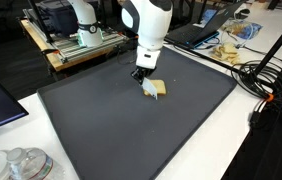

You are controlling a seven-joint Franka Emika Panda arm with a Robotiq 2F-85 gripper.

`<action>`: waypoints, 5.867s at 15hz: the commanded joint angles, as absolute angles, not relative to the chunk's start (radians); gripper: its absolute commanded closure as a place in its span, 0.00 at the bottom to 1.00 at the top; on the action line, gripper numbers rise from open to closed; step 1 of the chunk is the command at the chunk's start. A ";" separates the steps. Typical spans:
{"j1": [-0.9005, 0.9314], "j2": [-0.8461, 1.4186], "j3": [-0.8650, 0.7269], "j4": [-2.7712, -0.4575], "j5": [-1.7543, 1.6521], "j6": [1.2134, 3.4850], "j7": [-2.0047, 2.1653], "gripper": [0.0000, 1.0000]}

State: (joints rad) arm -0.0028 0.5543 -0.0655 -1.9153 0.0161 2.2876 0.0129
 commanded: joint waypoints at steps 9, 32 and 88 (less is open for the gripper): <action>-0.017 0.555 -0.053 -1.914 0.008 2.291 0.003 0.99; 0.130 0.670 -0.115 -1.854 -0.225 2.282 0.304 0.99; -0.026 0.308 -0.039 -2.096 -0.037 2.529 0.084 0.99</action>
State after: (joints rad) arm 0.0259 0.3814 -0.0672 -2.0012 -0.1214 2.4528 0.1541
